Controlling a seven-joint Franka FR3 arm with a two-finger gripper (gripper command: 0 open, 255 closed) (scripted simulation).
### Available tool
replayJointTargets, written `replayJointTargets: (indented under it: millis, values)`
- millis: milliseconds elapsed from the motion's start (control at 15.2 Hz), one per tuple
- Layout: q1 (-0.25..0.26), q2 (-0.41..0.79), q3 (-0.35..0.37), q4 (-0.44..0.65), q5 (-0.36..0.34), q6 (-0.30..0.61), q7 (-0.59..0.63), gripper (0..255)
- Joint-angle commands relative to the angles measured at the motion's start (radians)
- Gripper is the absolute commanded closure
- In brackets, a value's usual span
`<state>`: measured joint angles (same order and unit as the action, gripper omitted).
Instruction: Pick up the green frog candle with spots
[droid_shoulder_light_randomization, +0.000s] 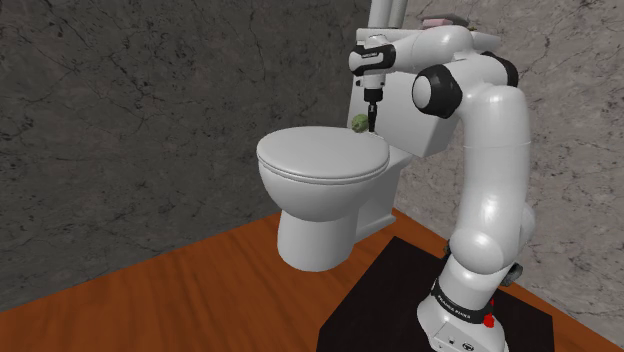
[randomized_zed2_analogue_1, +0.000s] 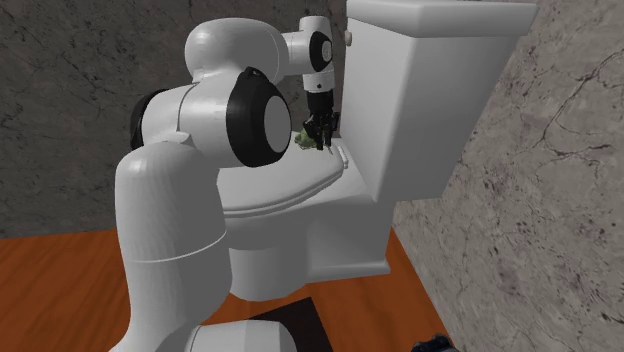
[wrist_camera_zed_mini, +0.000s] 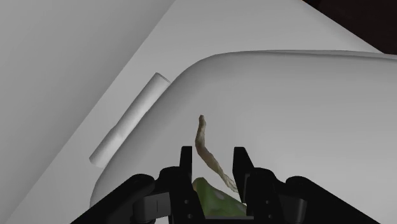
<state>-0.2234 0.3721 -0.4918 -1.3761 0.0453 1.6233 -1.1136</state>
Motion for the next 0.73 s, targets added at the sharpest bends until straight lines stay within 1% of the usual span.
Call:
replayJointTargets:
  millis: [0,462,660]
  values:
    - [0.000,0.000,0.000,-0.002,0.000,0.002,0.000,255]
    - [0.000,-0.001,0.000,-0.001,0.000,0.000,0.000,255]
    - [-0.006,0.005,-0.001,0.048,0.002,-0.043,-0.004,255]
